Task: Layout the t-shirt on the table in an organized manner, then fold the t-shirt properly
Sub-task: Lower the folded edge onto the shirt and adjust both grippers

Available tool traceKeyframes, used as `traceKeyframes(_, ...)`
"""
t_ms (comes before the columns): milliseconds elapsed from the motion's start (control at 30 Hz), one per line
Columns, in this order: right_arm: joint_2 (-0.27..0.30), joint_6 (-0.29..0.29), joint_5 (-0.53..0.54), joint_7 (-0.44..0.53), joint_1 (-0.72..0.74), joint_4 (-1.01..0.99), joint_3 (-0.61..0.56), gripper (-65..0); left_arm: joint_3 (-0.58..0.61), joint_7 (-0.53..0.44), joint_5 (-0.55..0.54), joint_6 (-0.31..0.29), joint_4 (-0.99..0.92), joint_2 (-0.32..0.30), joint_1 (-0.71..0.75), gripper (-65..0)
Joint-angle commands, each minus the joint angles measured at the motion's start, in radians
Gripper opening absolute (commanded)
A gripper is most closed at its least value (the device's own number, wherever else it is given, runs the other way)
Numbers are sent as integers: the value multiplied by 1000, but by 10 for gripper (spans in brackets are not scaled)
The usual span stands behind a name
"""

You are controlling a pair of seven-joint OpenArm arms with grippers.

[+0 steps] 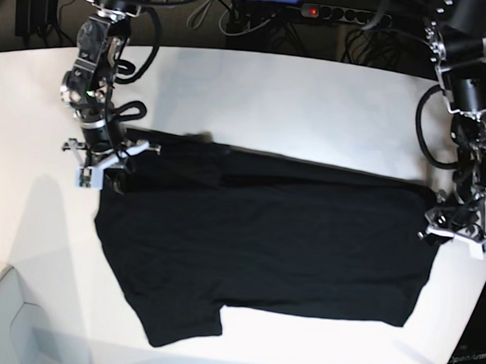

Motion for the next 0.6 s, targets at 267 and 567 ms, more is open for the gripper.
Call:
traceKeyframes(267,7,3,14,33,5,27,4,-392,-15,-26,-11,-8,17,-25,-40,-435)
traceKeyframes(567,-1,3,17,30,-40,153,37,-281,-210,72,-3,-15,129,-26,20,-256)
